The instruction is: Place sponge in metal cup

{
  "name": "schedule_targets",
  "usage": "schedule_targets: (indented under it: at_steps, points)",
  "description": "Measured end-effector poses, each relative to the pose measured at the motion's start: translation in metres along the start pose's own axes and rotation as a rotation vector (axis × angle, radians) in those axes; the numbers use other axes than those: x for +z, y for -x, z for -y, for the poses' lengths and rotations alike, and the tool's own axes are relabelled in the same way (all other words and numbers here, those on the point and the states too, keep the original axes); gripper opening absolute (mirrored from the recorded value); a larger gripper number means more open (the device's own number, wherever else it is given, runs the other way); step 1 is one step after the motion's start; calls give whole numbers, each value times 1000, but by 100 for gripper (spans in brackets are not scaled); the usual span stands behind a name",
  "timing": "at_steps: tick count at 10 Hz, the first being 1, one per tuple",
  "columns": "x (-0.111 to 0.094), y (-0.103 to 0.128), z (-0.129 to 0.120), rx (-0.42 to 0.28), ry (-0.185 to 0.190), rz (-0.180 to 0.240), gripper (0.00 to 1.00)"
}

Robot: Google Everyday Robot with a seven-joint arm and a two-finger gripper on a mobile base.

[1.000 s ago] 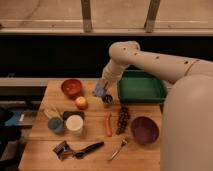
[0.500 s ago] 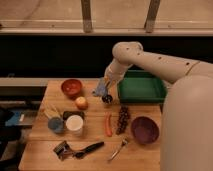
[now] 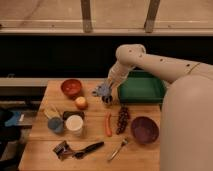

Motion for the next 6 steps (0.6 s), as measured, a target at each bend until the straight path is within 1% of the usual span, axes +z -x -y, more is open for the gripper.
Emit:
schedule_targets:
  at_steps: [3,4,6]
  points:
    - [17,12,14,69,2,-13,0]
    - [20,15,17,80,2,-17,0]
    - [28,14,19,94,2,-37,0]
